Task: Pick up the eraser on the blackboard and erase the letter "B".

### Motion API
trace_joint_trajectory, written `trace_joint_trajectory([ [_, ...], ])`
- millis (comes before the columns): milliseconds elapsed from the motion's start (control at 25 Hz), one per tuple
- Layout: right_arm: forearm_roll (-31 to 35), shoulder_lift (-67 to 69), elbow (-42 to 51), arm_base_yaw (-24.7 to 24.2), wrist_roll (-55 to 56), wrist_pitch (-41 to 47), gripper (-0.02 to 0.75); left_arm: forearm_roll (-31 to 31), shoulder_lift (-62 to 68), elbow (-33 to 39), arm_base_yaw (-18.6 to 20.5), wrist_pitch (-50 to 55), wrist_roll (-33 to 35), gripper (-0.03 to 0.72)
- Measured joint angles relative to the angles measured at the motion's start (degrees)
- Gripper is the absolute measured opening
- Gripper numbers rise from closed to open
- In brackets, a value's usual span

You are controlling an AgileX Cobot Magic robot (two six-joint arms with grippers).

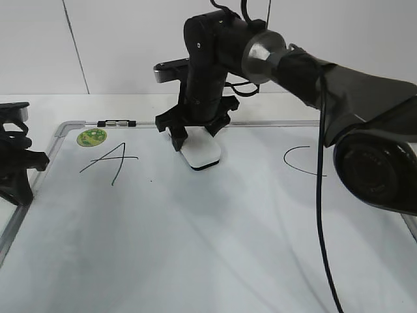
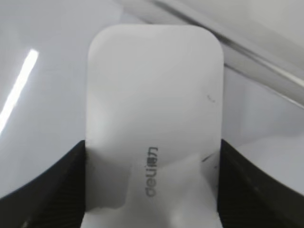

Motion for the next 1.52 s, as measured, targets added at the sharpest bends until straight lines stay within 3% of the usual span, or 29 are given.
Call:
trace_joint_trajectory([
  [560, -0.96, -3.83, 0.2, -0.55, 0.09, 0.28, 0.566, 0.0, 0.0, 0.0, 0.0, -0.11, 0.0, 0.032],
  [840, 2.57, -8.79, 0.1, 0.06, -2.36, 0.28, 0.566, 0.11, 0.0, 0.0, 0.0, -0.11, 0.0, 0.032],
  [1520, 3.18, -16.02, 17.61, 8.91, -5.37, 0.28, 0.566, 0.0, 0.0, 0.0, 0.0, -0.11, 0.23, 0.032],
])
